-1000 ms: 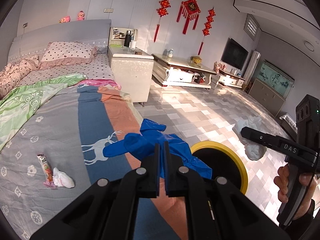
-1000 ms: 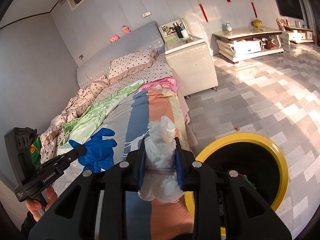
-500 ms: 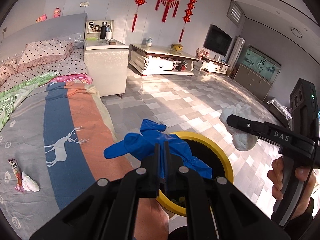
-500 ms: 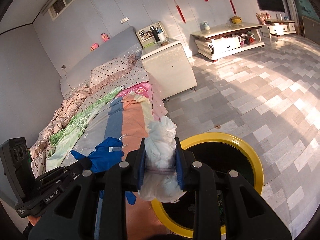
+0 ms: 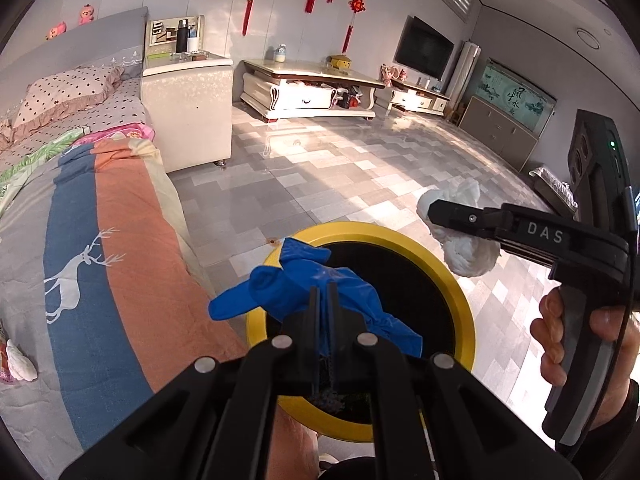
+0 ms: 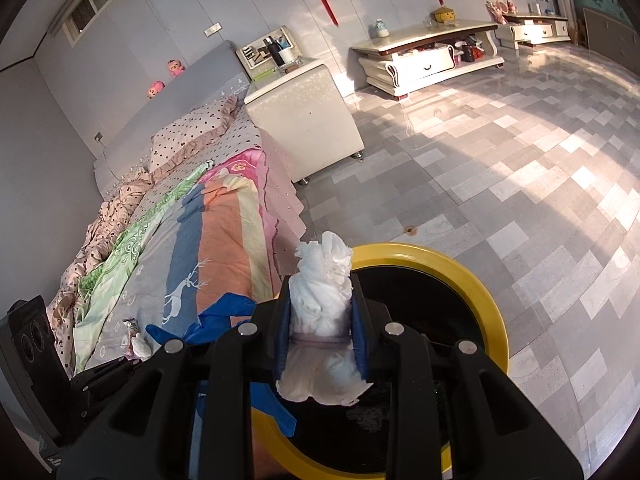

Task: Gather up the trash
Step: 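Open both grippers over the yellow bin to drop glove and tissue, then move both tools back over the bed toward the snack wrapper and tissue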

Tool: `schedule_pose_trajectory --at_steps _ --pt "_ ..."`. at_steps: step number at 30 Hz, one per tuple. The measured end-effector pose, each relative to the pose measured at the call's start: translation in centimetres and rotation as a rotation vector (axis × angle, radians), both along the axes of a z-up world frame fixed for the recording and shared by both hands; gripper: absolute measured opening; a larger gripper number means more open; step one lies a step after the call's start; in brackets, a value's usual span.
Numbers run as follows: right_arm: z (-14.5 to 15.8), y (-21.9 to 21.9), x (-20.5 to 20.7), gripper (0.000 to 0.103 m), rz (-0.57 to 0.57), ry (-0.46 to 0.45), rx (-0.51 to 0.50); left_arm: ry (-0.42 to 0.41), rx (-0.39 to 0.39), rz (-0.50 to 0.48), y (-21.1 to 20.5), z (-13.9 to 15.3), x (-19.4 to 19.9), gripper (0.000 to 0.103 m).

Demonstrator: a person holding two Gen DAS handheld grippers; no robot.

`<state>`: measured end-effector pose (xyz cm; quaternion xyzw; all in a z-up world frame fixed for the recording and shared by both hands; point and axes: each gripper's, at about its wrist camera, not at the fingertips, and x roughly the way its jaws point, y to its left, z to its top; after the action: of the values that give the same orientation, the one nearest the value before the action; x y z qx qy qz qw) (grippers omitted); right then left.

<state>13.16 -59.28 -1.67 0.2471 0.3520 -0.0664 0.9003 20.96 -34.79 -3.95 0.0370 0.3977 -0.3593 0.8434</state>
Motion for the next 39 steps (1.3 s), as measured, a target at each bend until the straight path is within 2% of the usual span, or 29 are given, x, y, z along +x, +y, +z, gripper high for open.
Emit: schedule_pose_trajectory --at_steps 8,10,12,21,24,28,39 --pt "-1.9 -2.1 0.4 0.028 -0.044 0.021 -0.001 0.020 0.006 -0.022 -1.2 -0.9 -0.2 0.006" --pt "-1.8 -2.5 0.2 0.029 -0.060 0.017 -0.004 0.022 0.006 -0.020 -1.0 -0.9 -0.1 0.015" --pt "-1.5 -2.7 0.0 0.034 -0.079 0.013 -0.009 0.023 -0.002 -0.009 -0.7 -0.9 0.0 0.032" --pt "-1.0 -3.1 -1.4 0.064 -0.134 -0.006 0.004 0.018 -0.006 0.038 1.7 -0.4 0.2 0.054" --pt "-1.1 -2.3 -1.4 0.067 -0.082 -0.013 0.025 0.010 0.008 0.067 3.1 -0.3 0.5 0.056" --pt "-0.4 0.1 -1.1 0.070 -0.018 -0.036 -0.029 -0.006 0.032 0.120 5.7 -0.3 1.3 0.059" --pt "1.3 8.6 1.8 0.073 0.165 -0.058 -0.050 -0.007 0.073 0.318 15.9 -0.7 4.4 0.059"
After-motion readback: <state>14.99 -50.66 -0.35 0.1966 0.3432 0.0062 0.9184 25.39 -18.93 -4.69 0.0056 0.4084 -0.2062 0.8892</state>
